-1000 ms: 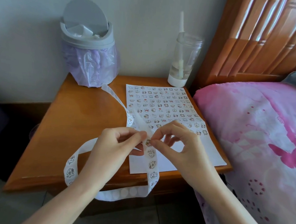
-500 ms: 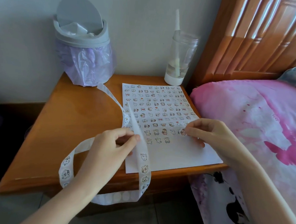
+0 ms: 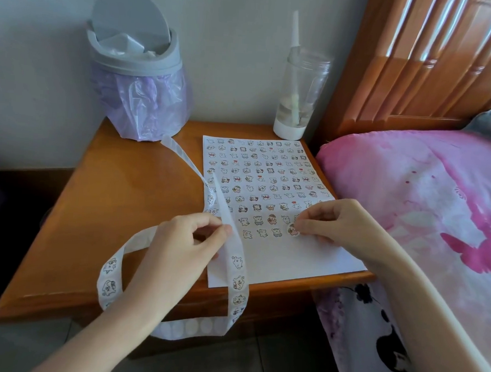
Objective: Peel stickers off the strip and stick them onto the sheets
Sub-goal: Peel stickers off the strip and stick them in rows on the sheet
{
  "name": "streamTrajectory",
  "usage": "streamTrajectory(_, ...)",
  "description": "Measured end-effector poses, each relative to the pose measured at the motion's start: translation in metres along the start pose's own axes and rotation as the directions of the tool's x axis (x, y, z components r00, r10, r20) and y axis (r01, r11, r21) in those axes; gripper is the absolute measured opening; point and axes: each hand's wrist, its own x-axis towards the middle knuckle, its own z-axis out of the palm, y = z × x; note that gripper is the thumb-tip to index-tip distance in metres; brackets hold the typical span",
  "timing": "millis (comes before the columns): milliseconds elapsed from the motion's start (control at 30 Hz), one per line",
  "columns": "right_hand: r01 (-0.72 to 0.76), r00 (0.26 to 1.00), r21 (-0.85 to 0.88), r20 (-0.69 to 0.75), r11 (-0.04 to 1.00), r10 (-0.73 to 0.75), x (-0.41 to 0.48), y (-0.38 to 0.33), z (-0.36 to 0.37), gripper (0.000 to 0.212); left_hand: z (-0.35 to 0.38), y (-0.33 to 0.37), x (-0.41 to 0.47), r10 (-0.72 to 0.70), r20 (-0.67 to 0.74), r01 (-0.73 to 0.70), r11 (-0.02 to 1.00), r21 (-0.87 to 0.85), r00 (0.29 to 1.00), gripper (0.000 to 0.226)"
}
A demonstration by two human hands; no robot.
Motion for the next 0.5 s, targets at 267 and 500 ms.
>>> streamTrajectory(267,0.035,0.999,0.014,-0.022,0.999,-0.035,0.0000,0.0015,0.0030,0.003,-0.0006,0.0001,-0.0011,0.004,-0.001,-0.004,1.000,-0.001,1.000,0.016)
streamTrajectory(500,0.033,0.998,-0.016,-0.055,0.999,-0.034,-0.0001,0.0035,0.0061,0.004,-0.0008,-0.0009,-0.0002,-0.005,0.007,0.005,1.000,0.004,1.000,0.016)
